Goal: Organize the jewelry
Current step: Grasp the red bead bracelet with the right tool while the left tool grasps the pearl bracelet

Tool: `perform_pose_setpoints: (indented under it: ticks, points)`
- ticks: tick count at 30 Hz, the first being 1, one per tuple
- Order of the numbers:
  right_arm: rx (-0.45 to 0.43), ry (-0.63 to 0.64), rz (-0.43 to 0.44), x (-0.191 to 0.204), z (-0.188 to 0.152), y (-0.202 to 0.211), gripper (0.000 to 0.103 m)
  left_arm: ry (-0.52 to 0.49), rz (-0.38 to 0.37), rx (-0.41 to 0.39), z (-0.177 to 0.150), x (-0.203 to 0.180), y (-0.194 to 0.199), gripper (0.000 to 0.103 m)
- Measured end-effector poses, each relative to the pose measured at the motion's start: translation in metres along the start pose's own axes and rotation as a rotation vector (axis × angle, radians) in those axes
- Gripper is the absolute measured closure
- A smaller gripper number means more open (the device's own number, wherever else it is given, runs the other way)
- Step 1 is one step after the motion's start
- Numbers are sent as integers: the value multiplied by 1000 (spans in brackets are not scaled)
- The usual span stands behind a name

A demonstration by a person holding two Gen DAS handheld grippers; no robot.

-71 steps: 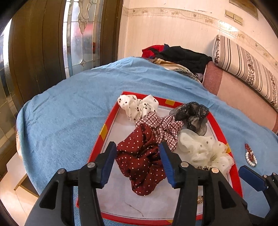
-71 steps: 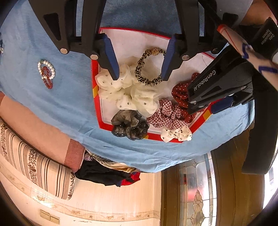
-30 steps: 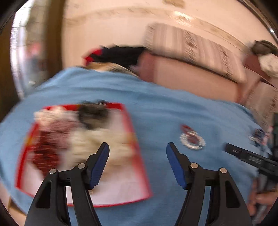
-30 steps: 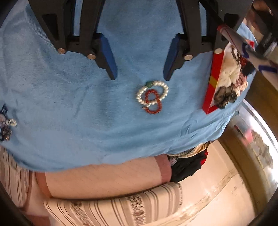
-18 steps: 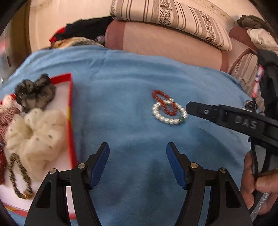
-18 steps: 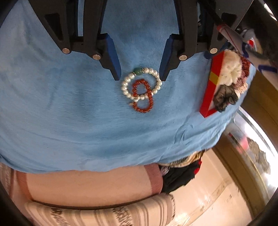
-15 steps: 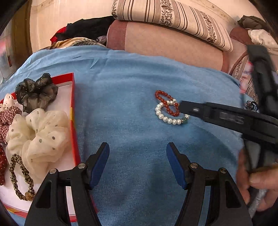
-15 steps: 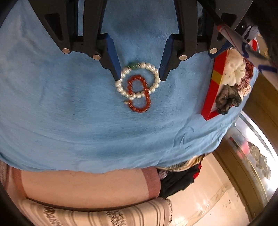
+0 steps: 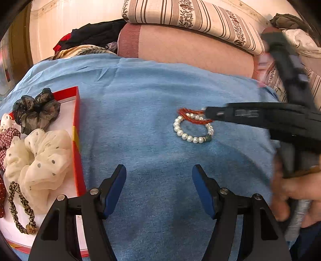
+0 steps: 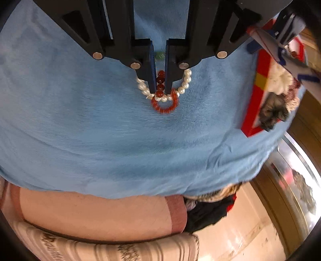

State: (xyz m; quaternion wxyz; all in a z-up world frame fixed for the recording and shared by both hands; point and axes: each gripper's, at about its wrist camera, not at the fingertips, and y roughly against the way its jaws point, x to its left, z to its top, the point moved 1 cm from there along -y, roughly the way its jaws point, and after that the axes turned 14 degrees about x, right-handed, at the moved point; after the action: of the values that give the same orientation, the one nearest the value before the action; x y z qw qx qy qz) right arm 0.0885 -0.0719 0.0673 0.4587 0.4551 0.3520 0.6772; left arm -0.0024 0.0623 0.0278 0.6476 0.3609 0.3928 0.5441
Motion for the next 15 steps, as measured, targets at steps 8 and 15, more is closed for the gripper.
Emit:
perform_pose_setpoints:
  ticks: [8, 15]
  points:
    - [-84, -151, 54, -44, -37, 72, 94, -22, -39, -9, 6, -8, 8, 36]
    - [-81, -217, 90, -71, -43, 79, 94, -121, -7, 21, 45, -45, -9, 44]
